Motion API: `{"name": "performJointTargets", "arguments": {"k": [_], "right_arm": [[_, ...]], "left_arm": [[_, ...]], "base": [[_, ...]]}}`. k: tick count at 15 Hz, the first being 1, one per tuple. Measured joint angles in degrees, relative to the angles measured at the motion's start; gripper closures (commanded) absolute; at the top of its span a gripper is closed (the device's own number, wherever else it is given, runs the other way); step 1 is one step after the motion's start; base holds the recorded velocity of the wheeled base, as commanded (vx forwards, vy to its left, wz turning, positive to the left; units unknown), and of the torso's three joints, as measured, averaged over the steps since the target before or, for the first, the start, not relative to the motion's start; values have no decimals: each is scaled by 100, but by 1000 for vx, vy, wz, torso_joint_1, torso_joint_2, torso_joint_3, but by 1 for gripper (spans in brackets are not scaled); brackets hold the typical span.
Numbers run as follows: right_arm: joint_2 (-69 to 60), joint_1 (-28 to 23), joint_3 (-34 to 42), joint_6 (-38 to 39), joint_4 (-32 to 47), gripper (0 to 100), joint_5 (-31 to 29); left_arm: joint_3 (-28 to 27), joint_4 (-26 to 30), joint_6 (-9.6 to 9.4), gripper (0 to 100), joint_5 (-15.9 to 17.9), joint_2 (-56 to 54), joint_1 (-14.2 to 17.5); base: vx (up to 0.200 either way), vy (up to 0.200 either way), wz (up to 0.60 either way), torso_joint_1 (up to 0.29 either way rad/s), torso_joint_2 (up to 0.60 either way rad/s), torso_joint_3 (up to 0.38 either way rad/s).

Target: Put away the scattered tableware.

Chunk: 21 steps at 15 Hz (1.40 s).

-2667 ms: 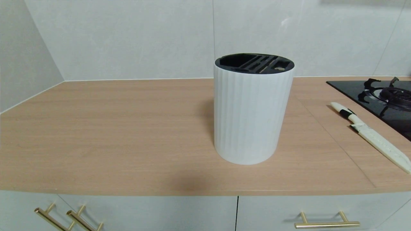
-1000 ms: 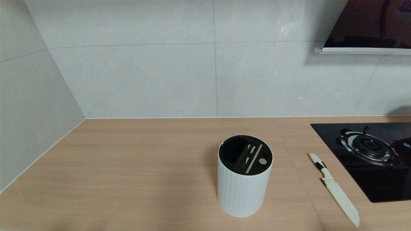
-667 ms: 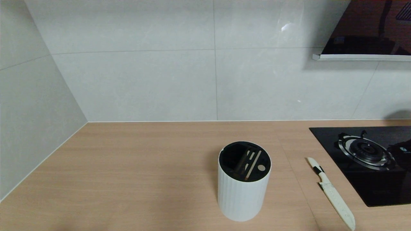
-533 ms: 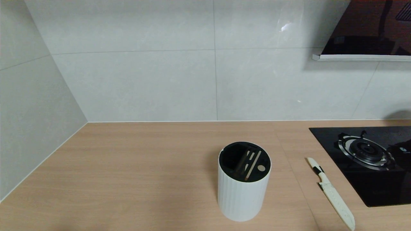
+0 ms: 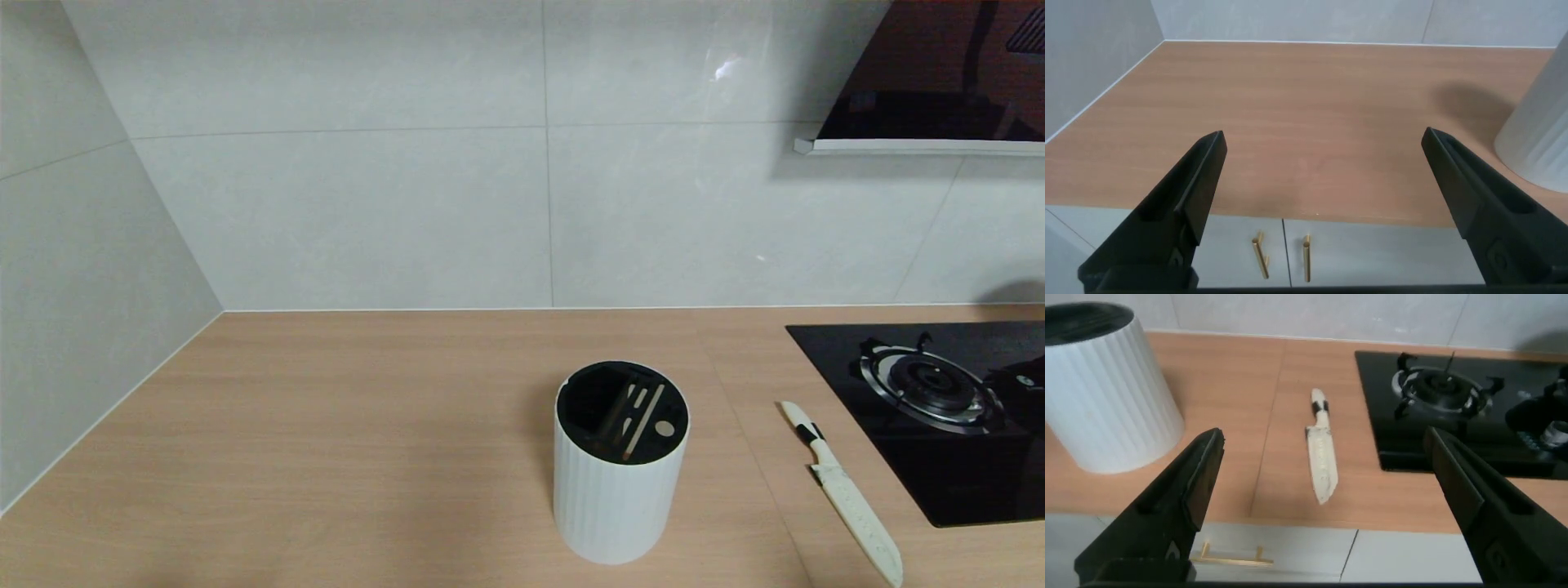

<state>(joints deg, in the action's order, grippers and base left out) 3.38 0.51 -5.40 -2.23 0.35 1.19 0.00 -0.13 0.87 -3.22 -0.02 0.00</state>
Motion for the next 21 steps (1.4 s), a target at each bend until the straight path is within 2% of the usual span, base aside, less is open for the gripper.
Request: {"name": "performJointTargets", "arguments": {"k": [4,10,16,21], "right_arm": [[1696,37,-702,90,16,0,41],[5326,50,-1169,62,-324,0,37],[8427,33,-1554,46,-1929,0,28],[10133,-200,-1592,43,-3538,0,17]], "left_arm": [[-2,-2,0,0,0,0,0],[0,-2,0,0,-1,0,0],[0,-2,0,0,-1,0,0],[-2,-2,0,0,-1,0,0]], "base": [[0,0,0,0,0,0],[0,0,0,0,0,0],[0,0,0,0,0,0],[0,0,0,0,0,0]]}}
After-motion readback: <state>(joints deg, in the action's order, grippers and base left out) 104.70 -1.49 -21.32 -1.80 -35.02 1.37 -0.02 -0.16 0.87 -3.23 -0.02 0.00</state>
